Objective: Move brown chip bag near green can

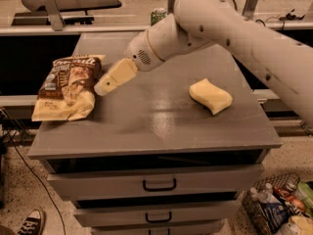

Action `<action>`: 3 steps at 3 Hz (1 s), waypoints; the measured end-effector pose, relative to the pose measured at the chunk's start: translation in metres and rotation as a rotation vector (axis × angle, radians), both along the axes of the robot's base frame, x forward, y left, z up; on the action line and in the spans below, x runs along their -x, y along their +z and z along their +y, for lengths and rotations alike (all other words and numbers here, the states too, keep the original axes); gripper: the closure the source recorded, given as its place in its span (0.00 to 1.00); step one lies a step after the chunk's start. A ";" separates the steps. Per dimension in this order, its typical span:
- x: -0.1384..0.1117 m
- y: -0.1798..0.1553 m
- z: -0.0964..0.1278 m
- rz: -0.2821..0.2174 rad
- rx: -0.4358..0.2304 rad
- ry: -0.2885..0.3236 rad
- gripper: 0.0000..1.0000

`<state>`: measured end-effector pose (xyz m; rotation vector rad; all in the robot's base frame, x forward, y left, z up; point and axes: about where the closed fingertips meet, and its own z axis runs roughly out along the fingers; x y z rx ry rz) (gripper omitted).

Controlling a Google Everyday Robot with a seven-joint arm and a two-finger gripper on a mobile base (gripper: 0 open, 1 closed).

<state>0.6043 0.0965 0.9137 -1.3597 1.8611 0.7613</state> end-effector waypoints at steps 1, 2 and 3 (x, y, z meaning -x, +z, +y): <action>-0.008 0.000 0.048 0.027 -0.093 0.015 0.00; -0.011 -0.006 0.081 0.018 -0.092 -0.006 0.00; -0.021 -0.028 0.103 -0.005 -0.042 -0.082 0.02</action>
Offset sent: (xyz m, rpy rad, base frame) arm 0.0159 0.1202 -0.0235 0.0340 -0.0208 -0.0638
